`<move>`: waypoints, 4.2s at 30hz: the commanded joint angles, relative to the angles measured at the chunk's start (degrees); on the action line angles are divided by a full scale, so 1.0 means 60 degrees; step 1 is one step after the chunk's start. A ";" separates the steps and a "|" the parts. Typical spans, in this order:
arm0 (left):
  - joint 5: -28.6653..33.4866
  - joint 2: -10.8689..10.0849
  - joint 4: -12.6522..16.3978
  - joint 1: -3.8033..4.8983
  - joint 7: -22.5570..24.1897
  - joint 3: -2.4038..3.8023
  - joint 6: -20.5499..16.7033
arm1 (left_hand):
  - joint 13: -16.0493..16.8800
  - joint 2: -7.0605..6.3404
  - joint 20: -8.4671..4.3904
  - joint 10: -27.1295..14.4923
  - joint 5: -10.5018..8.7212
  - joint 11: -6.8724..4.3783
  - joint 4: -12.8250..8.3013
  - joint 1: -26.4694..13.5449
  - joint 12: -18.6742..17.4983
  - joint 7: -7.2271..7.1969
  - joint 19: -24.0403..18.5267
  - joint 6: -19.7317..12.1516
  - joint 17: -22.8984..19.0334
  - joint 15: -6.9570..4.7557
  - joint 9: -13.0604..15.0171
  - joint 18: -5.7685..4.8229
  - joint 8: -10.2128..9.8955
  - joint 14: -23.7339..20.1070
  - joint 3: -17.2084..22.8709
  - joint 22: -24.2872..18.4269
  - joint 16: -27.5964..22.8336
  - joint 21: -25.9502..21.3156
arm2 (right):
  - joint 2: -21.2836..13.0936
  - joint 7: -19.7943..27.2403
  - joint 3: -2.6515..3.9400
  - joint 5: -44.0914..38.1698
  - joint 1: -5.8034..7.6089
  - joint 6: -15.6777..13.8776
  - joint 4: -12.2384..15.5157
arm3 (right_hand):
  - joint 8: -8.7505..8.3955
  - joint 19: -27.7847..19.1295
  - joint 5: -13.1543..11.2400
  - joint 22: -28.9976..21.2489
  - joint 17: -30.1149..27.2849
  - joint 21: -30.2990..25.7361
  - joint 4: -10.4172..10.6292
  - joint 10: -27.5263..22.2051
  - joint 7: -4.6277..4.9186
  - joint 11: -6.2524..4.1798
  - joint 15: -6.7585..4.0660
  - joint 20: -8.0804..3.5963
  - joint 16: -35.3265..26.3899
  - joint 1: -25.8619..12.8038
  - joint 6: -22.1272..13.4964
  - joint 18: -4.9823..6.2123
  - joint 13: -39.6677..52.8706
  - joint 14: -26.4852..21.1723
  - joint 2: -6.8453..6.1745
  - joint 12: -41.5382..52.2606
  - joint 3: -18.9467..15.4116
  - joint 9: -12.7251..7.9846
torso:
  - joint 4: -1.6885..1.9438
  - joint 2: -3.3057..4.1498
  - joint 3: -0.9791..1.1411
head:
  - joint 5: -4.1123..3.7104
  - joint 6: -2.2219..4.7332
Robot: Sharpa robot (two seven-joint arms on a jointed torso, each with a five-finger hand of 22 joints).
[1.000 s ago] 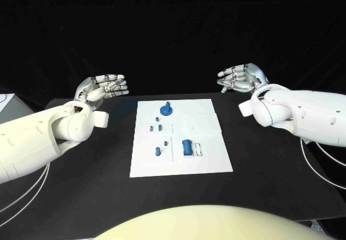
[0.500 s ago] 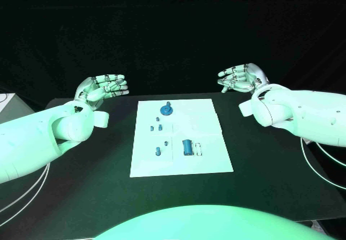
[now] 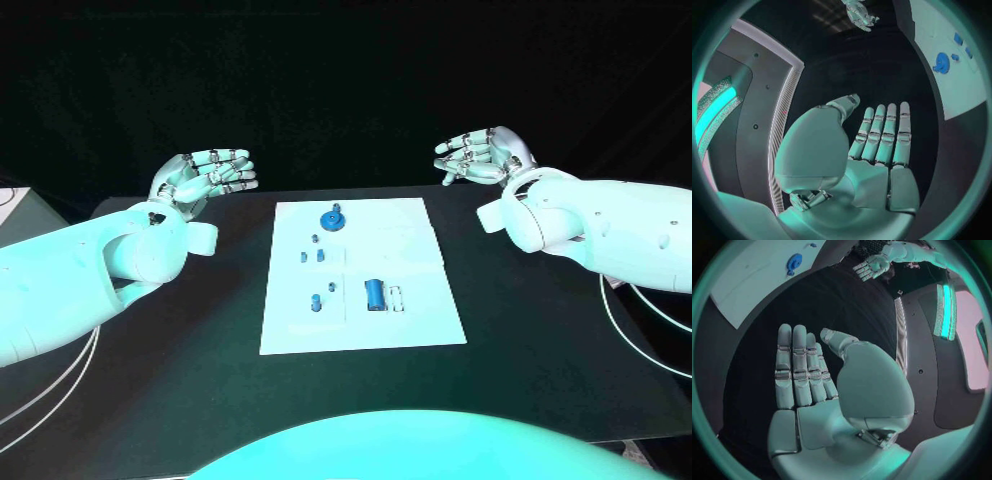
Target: Assemble the parts on the task board
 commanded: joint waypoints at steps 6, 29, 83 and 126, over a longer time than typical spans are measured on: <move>0.0049 0.0007 0.0056 0.0001 0.0145 0.0006 0.0149 | 0.0007 -0.0017 -0.0004 0.0116 -0.0007 0.0032 -0.0016 0.0111 0.0041 0.0065 0.0019 0.0056 -0.0018 -0.0049 -0.0027 0.0032 0.0062 0.0096 -0.0005 -0.0020 -0.0017 -0.0069 | -0.0011 0.0057 0.0005 -0.0147 0.0003 0.0171 0.0005 | -0.0044 0.0090 0.0020 -0.0036 -0.0017 -0.0052 -0.0028 0.0088 -0.0028 -0.0001 0.0000 0.0013 -0.0088 0.0038 0.0089 0.0111 -0.0045 0.0094 0.0079 -0.0041 -0.0052 -0.0019 | -0.0006 0.0006 0.0001 | -0.0014 0.0001; 0.0050 -0.0009 0.0109 0.0001 0.0145 0.0006 0.0186 | 0.0008 -0.0017 -0.0007 0.0174 -0.0007 0.0036 -0.0013 0.0116 0.0057 0.0091 0.0056 0.0092 -0.0022 -0.0054 -0.0047 0.0037 0.0078 0.0153 0.0001 -0.0032 0.0000 -0.0072 | -0.0065 -0.0173 0.0004 -0.0938 0.0001 0.0263 0.0092 | -0.0048 0.0461 -0.0009 -0.0162 0.0035 0.0089 -0.0098 0.0433 -0.0092 -0.0099 -0.0119 -0.0099 -0.0203 0.0071 0.0279 0.0120 -0.0250 0.0600 0.0112 0.0020 -0.0204 -0.0040 | -0.0008 0.0011 0.0012 | -0.0052 0.0001; 0.0050 -0.0085 0.0187 0.0000 0.0139 0.0005 0.0224 | 0.0006 -0.0015 -0.0009 0.0203 -0.0005 0.0027 -0.0008 0.0117 0.0061 0.0106 0.0077 0.0112 -0.0022 -0.0067 -0.0063 0.0038 0.0086 0.0201 0.0006 -0.0041 0.0017 -0.0078 | -0.0262 -0.0972 0.0002 -0.2537 -0.0002 0.0429 0.0321 | -0.0403 0.1951 -0.0044 0.2718 0.4092 0.4620 0.0095 0.1098 -0.0516 -0.0670 -0.0738 -0.0727 0.4680 -0.0100 0.0830 -0.0222 0.3812 0.2224 -0.0066 0.2887 -0.0519 -0.0181 | -0.0002 0.0017 0.0007 | -0.0103 0.0001; 0.0050 -0.0108 0.0196 0.0000 0.0135 0.0005 0.0229 | 0.0005 -0.0012 -0.0010 0.0227 -0.0005 0.0020 -0.0001 0.0115 0.0063 0.0103 0.0089 0.0131 -0.0026 -0.0074 -0.0077 0.0037 0.0094 0.0223 0.0011 -0.0051 0.0023 -0.0086 | -0.0235 -0.0994 0.0001 -0.2571 -0.0013 0.0427 0.0285 | -0.0442 0.2087 -0.0052 0.3912 0.5060 0.6359 0.0134 0.1090 -0.0529 -0.0685 -0.0754 -0.0743 0.6023 -0.0101 0.0840 -0.0416 0.5137 0.2429 -0.0046 0.3986 -0.0524 -0.0148 | 0.0001 0.0016 0.0014 | -0.0106 0.0001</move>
